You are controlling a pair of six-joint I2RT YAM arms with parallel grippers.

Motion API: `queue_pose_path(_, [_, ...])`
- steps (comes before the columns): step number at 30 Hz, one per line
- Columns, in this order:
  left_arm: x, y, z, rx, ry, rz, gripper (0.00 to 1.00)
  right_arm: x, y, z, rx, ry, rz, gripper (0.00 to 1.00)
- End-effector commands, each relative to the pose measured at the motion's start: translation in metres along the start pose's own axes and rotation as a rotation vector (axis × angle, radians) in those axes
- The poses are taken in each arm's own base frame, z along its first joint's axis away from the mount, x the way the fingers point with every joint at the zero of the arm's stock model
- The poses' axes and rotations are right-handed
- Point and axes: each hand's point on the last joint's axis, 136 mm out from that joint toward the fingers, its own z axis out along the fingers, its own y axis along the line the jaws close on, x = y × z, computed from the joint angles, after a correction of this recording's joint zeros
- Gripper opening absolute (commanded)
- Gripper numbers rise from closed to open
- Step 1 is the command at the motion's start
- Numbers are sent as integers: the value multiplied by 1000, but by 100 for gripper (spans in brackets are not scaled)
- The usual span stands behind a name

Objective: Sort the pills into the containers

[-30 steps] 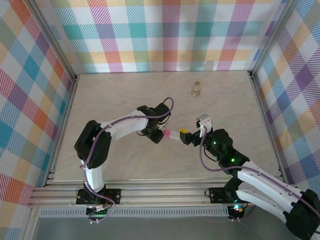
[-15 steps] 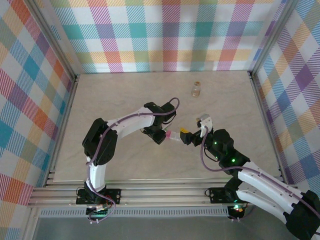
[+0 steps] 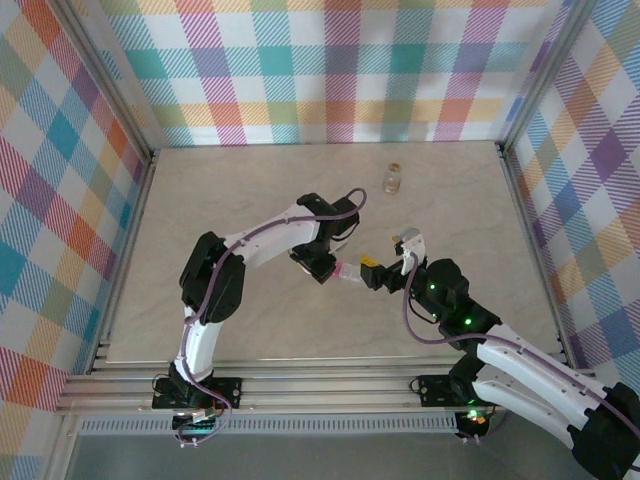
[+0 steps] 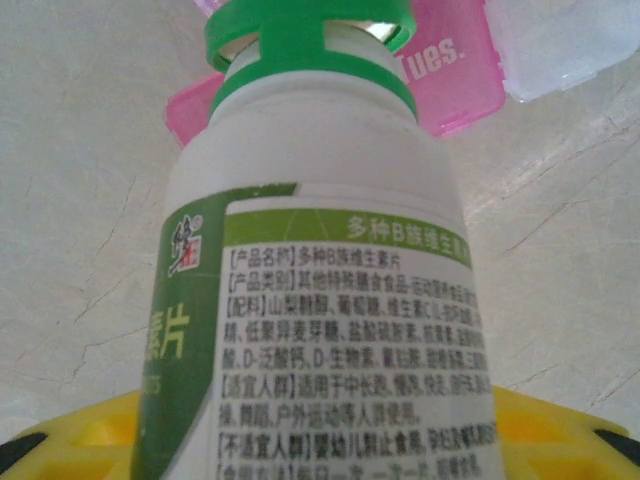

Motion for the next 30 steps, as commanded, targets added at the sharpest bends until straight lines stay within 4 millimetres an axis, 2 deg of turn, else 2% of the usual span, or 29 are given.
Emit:
queue_pose_path(1, [14,-2,-1,-11,99,48,0,-1,0,-2,-7,-12,18,91])
queue_pose_path(9, [10,1,0,-27,123,62,0,-1,1,-2,-11,-14,19,91])
queue_pose_path(16, [6,1,-5,-26,74,48,0,0,2,-1,-16,-12,22,91])
queue_pose_path(30, [0,2,0,-14,-48,-17,0,8,3,5,-25,15,25,91])
